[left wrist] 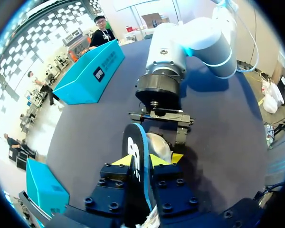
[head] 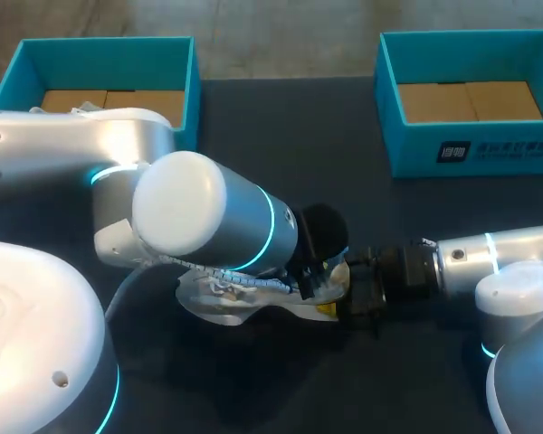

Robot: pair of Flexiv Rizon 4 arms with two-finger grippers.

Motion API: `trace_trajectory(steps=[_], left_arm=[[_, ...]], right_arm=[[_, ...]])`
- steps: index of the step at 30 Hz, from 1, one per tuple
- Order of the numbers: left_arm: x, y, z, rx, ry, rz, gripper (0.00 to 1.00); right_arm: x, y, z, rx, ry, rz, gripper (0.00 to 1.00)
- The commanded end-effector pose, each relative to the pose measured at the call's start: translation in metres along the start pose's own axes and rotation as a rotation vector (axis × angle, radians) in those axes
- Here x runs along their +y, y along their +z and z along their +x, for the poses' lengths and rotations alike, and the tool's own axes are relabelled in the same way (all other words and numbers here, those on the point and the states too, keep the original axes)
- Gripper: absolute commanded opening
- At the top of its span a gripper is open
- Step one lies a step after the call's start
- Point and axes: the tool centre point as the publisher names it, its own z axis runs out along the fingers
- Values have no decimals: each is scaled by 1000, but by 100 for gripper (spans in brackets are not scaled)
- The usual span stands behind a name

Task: Take the shoe out of the shoebox, open the shoe tongue, remove and reinsert the insole, then place the shoe into the shoebox

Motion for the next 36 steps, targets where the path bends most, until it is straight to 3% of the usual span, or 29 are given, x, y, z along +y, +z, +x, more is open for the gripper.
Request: trace_trajectory(steps=[1, 12, 30, 34, 35, 36], left_arm=[[4, -1, 2, 4, 5, 21, 35], [25, -2, 6, -26, 29, 66, 42], [24, 26, 0, -2, 51, 61, 40], [25, 27, -3, -3, 39, 61, 25], [25, 27, -3, -5, 38, 61, 17], [25, 26, -4, -6, 36, 61, 2]], right_arm=[[1, 1, 2, 1, 1, 7, 0], [1, 1, 2, 1, 1, 7, 0], [1, 1, 2, 1, 1, 7, 0], [1, 1, 2, 1, 1, 7, 0], [1, 1, 2, 1, 1, 7, 0], [1, 1, 2, 1, 1, 7, 0]])
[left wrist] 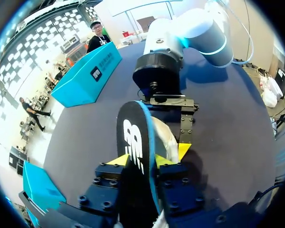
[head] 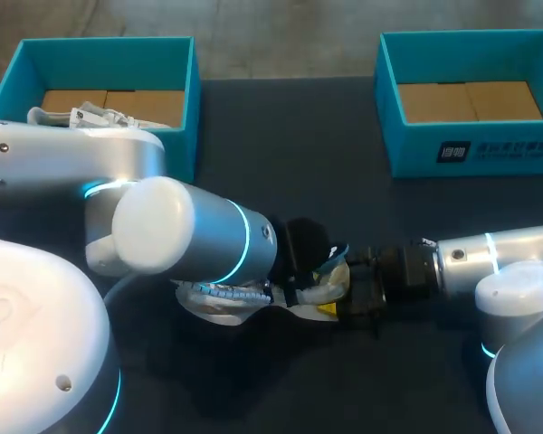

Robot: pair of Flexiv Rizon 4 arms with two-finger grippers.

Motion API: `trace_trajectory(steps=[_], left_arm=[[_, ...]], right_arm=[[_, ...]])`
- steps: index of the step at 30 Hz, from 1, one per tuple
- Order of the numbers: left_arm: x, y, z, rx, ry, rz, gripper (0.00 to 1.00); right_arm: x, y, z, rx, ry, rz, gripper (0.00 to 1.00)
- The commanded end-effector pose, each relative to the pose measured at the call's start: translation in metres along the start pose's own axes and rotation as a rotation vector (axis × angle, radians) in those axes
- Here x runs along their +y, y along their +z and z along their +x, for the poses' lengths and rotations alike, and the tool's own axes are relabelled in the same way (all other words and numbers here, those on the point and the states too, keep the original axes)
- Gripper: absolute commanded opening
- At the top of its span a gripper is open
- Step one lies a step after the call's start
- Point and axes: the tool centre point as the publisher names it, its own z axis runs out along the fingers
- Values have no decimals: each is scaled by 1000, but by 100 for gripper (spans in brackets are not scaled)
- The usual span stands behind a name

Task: Take the shoe out of the shoebox, open the shoe tongue, remove and reinsert the insole, then place the shoe into the shoebox

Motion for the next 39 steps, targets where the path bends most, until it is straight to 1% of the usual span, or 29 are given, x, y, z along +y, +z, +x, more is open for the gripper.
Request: trace_trajectory(steps=[1, 6, 10, 14, 15, 16, 17, 19, 20, 25, 29, 39], left_arm=[[0, 1, -1, -7, -6, 2, 0], [-2, -5, -4, -7, -12, 13, 0], [-8, -9, -8, -17, -21, 27, 0], [-14, -8, -11, -36, -24, 31, 0], [-15, -6, -10, -36, -21, 28, 7], [-15, -5, -10, -33, -18, 27, 25], [-14, -4, -9, -32, -17, 26, 33], [-12, -1, -6, -23, -6, 21, 38], [-11, 0, -4, -21, -4, 20, 40], [-4, 5, 0, -21, 6, 14, 40], [1, 7, -1, -21, 9, 15, 38], [4, 10, -2, -10, 16, 26, 40]], right_arm=[[1, 1, 2, 1, 1, 7, 0], [1, 1, 2, 1, 1, 7, 0], [1, 1, 2, 1, 1, 7, 0], [1, 1, 2, 1, 1, 7, 0], [1, 1, 2, 1, 1, 7, 0], [1, 1, 2, 1, 1, 7, 0], [1, 1, 2, 1, 1, 7, 0], [1, 1, 2, 1, 1, 7, 0], [1, 1, 2, 1, 1, 7, 0], [1, 1, 2, 1, 1, 7, 0], [1, 1, 2, 1, 1, 7, 0], [1, 1, 2, 1, 1, 7, 0]])
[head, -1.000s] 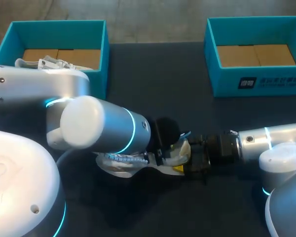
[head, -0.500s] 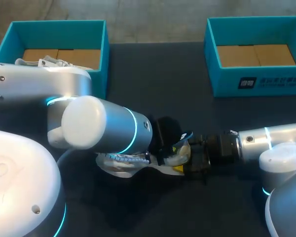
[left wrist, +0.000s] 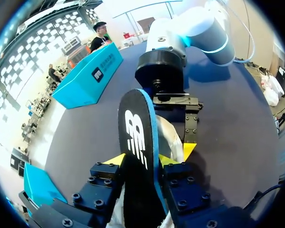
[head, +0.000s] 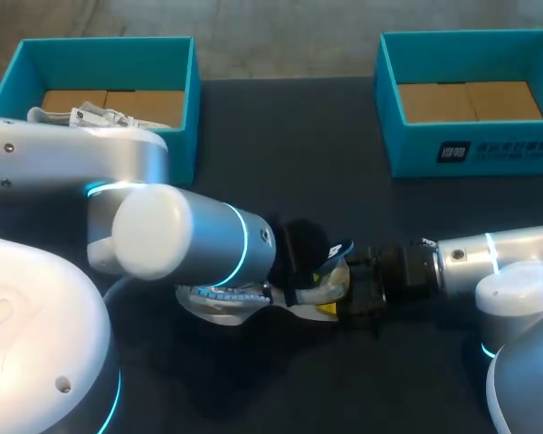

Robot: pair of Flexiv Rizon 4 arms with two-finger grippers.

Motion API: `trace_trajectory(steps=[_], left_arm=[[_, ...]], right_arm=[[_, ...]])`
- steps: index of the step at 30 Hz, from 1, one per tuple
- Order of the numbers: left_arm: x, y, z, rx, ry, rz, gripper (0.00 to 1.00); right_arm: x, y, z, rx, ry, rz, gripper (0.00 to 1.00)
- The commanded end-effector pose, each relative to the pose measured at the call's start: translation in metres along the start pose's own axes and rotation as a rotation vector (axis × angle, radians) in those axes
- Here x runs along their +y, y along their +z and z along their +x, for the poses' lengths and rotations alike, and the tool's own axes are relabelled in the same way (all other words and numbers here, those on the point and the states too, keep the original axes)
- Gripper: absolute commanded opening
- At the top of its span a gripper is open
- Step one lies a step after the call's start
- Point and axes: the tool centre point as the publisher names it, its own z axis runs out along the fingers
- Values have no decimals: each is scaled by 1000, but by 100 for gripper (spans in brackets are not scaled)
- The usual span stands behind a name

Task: Take the shoe out of the shoebox, open the shoe tongue, remove and reinsert the insole, then place the shoe into the shoebox

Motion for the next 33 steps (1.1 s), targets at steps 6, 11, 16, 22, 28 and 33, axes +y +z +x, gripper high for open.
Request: trace_trajectory(steps=[6, 11, 16, 22, 28, 33], left_arm=[[-3, 9, 4, -8, 14, 2, 40], [-6, 12, 0, 1, 5, -2, 34], [-7, 10, 0, -2, 0, 3, 7], [-6, 1, -3, 46, -43, 22, 0], [-12, -13, -8, 113, -88, 58, 0], [-25, -26, -8, 105, -88, 79, 0]], right_arm=[[1, 1, 2, 1, 1, 7, 0], [1, 1, 2, 1, 1, 7, 0], [1, 1, 2, 1, 1, 7, 0], [1, 1, 2, 1, 1, 7, 0], [1, 1, 2, 1, 1, 7, 0], [1, 1, 2, 1, 1, 7, 0]])
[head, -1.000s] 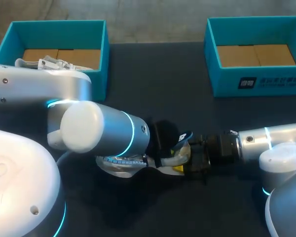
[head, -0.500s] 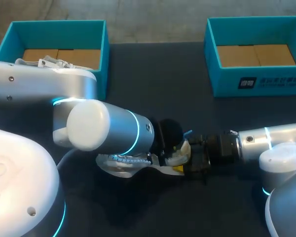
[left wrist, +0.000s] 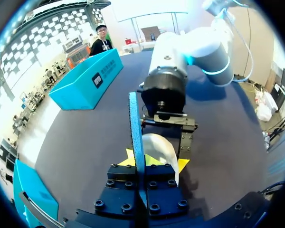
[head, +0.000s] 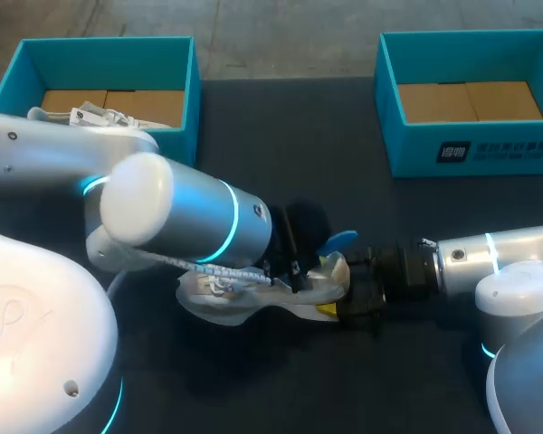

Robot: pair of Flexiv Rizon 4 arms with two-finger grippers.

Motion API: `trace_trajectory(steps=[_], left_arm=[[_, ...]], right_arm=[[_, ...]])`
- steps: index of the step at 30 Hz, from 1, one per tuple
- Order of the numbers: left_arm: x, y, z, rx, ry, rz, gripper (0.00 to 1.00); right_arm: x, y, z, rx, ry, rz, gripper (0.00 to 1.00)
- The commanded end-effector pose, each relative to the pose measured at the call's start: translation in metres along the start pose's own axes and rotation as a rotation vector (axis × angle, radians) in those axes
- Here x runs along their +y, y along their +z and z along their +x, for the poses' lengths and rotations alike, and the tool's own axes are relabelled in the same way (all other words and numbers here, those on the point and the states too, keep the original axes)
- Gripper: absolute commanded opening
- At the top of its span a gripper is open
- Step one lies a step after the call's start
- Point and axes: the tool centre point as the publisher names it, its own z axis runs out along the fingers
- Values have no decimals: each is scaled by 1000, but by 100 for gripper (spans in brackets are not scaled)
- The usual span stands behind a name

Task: Take the shoe out of the shoebox, open the shoe tongue, remove and reinsert the insole, then place the shoe into the shoebox

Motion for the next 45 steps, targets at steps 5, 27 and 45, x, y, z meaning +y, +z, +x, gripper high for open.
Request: trace_trajectory(steps=[5, 27, 45], left_arm=[[-16, -23, 3, -2, 9, 3, 0], [-75, -68, 0, 332, -88, 20, 0], [-114, -141, -4, 521, -129, 217, 0]], right_arm=[[1, 1, 2, 1, 1, 7, 0], [1, 1, 2, 1, 1, 7, 0], [1, 1, 2, 1, 1, 7, 0]])
